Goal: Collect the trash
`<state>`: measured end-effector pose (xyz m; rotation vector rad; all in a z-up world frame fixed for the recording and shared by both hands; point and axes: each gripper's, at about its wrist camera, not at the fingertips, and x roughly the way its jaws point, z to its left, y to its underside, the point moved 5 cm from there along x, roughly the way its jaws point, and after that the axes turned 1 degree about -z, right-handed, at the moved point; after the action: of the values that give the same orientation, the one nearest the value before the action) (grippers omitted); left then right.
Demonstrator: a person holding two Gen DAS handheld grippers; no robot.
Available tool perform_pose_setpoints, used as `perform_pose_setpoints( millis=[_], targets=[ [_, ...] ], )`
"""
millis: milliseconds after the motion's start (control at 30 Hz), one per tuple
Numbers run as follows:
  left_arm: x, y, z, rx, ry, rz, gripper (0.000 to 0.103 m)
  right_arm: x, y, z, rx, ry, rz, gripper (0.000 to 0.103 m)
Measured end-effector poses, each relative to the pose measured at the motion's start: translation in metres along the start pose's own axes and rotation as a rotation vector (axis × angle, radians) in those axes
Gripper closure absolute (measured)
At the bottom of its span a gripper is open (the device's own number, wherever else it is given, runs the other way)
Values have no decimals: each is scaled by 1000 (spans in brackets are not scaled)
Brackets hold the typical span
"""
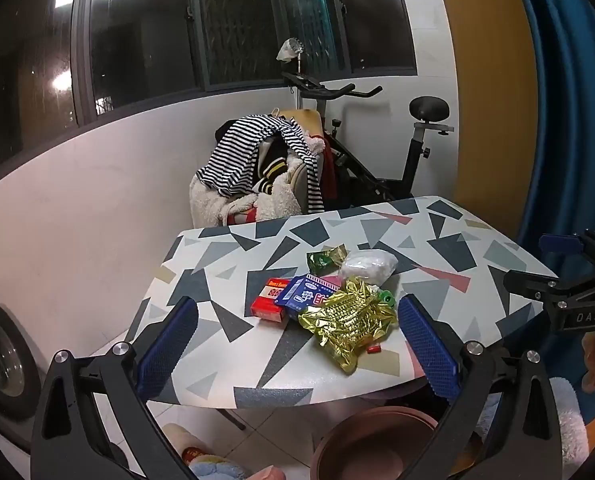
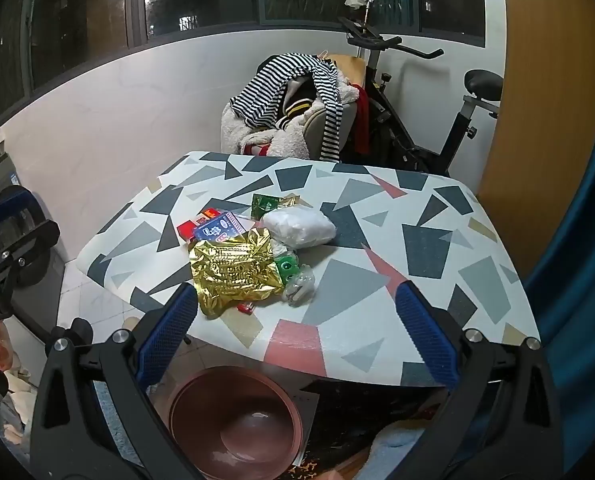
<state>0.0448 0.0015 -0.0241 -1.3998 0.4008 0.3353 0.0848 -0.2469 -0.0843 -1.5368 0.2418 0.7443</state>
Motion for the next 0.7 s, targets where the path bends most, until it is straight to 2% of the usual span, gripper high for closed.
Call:
perform_pose_setpoints(
  millis=[33, 700],
  targets=[
    [-1, 0, -2, 28, -14, -15, 5, -1, 0, 0, -3, 5, -7, 6],
    [-4, -1, 2, 25, -24, -24, 5, -3, -1, 1, -19, 17, -13, 6]
  ],
)
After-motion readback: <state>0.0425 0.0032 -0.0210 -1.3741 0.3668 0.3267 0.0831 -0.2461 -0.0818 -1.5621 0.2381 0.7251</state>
